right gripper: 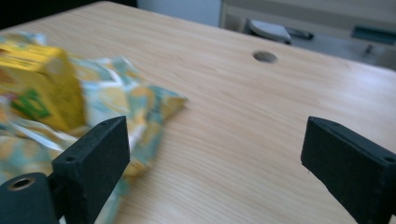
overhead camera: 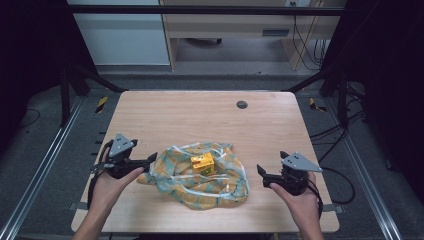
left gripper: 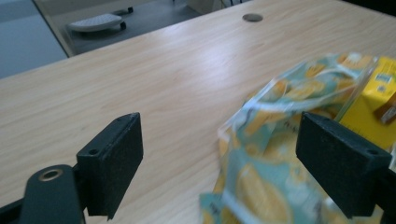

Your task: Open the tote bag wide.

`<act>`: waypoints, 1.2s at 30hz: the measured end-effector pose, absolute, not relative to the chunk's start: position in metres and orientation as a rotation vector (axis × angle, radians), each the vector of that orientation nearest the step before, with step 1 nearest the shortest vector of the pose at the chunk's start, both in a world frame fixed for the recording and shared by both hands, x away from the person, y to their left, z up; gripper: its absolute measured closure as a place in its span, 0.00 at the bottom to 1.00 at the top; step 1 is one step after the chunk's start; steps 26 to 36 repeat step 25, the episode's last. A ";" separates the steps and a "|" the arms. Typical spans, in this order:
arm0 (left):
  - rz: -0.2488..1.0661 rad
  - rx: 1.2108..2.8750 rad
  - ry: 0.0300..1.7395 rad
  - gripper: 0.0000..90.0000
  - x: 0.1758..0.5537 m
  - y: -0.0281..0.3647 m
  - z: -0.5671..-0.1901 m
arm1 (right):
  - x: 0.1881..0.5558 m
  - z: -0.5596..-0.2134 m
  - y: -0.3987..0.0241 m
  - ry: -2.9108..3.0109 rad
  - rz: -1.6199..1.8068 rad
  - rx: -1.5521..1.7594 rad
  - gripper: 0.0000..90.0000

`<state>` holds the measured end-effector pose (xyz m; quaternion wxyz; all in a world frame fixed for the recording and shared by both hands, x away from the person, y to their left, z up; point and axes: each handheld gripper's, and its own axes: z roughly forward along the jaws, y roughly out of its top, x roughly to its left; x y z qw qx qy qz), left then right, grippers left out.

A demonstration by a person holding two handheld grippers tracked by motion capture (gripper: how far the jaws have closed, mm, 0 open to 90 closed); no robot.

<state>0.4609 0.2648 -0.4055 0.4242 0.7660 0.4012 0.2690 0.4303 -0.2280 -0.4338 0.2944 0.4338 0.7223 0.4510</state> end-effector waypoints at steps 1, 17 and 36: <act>0.677 1.916 1.012 0.16 0.459 0.270 -0.407 | 0.431 -0.437 -0.232 1.916 1.193 1.175 0.09; 0.697 1.887 1.183 0.09 0.439 0.329 -0.458 | 0.445 -0.477 -0.266 1.989 1.102 1.380 0.08; 0.668 1.971 1.204 0.08 0.440 0.321 -0.477 | 0.444 -0.483 -0.260 2.023 1.023 1.417 0.13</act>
